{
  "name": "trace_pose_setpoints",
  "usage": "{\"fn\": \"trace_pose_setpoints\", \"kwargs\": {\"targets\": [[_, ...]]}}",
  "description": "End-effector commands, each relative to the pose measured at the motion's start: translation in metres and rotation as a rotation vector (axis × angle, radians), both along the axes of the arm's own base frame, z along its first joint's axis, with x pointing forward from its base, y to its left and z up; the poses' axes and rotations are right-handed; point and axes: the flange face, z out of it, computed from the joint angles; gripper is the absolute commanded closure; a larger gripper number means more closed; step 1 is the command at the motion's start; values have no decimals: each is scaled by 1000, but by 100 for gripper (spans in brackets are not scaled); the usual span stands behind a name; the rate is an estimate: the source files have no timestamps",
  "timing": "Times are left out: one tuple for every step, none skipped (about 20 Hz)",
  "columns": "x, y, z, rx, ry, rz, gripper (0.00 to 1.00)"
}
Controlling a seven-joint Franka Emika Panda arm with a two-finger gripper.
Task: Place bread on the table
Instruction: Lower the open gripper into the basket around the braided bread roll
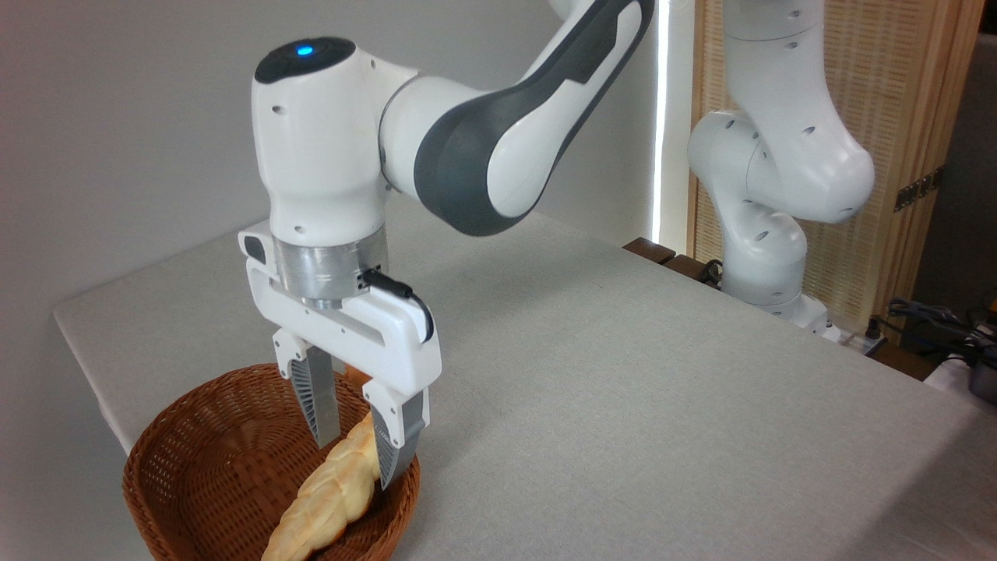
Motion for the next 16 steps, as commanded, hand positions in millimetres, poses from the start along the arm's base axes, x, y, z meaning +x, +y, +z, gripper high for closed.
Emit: {"fn": "trace_pose_setpoints", "kwargs": {"targets": [[7, -2, -5, 14, -23, -15, 0], [9, -3, -6, 14, -35, -17, 0], [10, -4, -8, 15, -36, -18, 0], [10, -6, -9, 14, -36, -21, 0], [10, -6, -9, 14, -36, -21, 0], [10, -8, -9, 13, -37, -23, 0], [10, -11, -10, 13, -36, -29, 0], [10, -12, -9, 13, -37, -30, 0], [10, -13, -10, 13, -36, -33, 0], [10, -13, -10, 13, -37, -33, 8], [10, -13, -11, 14, -34, -36, 24], [11, -15, -11, 14, -36, -49, 40], [11, -15, -14, 16, -34, -63, 47], [12, -15, -16, 17, -31, -72, 48], [12, -15, -16, 17, -31, -72, 49], [12, -16, -16, 17, -31, -72, 50]]}}
